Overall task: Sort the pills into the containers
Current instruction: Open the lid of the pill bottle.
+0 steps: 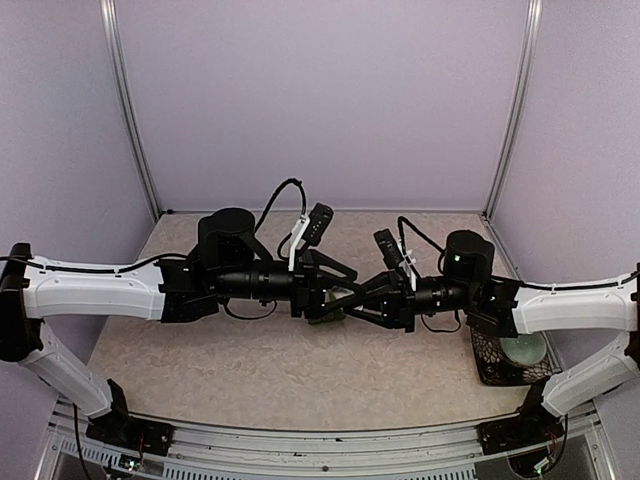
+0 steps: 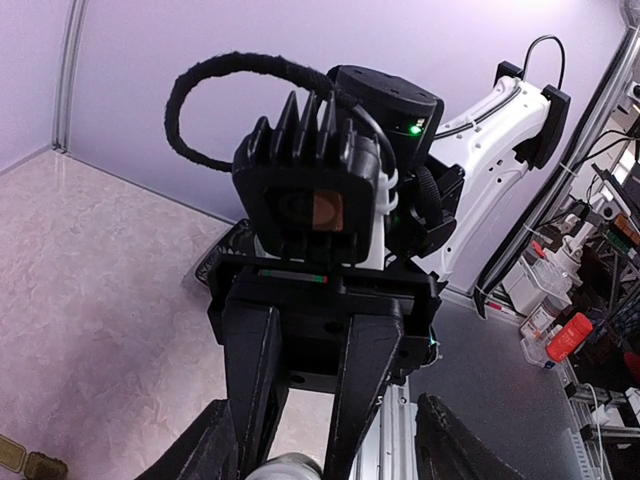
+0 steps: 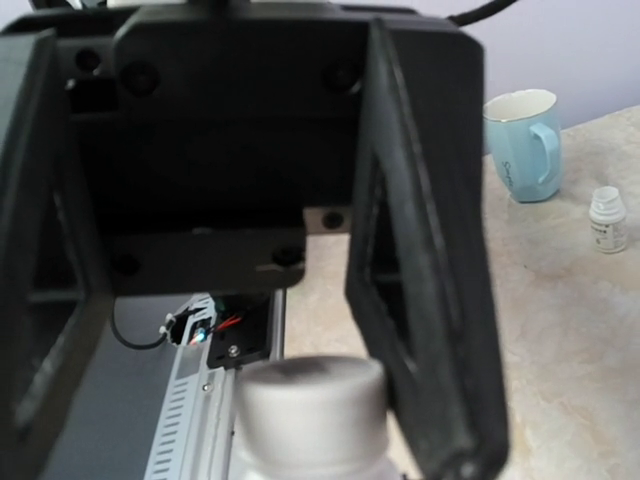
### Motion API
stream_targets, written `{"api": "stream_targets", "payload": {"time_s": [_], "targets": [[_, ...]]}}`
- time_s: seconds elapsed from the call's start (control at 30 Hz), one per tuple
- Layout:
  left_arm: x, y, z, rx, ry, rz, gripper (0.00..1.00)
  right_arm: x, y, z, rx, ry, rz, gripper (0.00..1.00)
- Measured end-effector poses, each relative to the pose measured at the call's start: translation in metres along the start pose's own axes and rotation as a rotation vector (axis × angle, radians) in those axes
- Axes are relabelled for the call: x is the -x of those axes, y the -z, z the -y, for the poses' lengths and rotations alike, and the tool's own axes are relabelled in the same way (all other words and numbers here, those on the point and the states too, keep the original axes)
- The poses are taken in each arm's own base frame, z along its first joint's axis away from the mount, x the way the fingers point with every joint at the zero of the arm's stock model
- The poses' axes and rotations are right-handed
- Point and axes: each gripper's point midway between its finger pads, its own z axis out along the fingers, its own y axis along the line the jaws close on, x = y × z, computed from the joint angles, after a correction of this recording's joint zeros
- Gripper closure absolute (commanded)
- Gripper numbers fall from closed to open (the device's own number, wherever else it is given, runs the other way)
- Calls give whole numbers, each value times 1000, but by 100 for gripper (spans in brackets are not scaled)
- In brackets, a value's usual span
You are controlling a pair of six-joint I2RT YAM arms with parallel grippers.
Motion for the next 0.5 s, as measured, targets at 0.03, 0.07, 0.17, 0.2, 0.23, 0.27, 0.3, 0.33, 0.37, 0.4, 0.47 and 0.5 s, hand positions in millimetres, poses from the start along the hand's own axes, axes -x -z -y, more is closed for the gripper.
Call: {"api": "stream_targets", "payload": {"time_s": [0.03,0.07,0.17,0.2,0.23,0.27,0.3,0.33,0.37,0.4,0.47,0.5], "targets": [[0,0,0,1,0,0,42,0,0,0,-4,0,1,100],[0,0,-1,3,0,1,43,1,0,0,-7,2,2,100],[2,1,-2,13,-3,7,45,2,1,1,-20,10,7,100],[2,1,-2,16,-3,9,45,3,1,1,-23,13,10,100],[3,2,-2,18,-4,11,46,5,2,1,-27,16,13,100],[4,2,-2,21,-5,13,46,6,2,1,-30,21,18,100],[5,3,-2,21,-6,16,47,7,3,1,-32,24,21,100],[5,3,-2,23,-7,18,47,9,3,1,-35,28,25,100],[6,3,-2,25,-8,20,48,10,4,0,-38,31,28,100],[7,4,-2,28,-8,22,49,11,5,0,-42,34,32,100],[7,5,-2,33,-10,25,50,13,6,0,-47,37,37,100],[7,6,-2,36,-10,27,51,14,6,0,-49,41,39,100]]}}
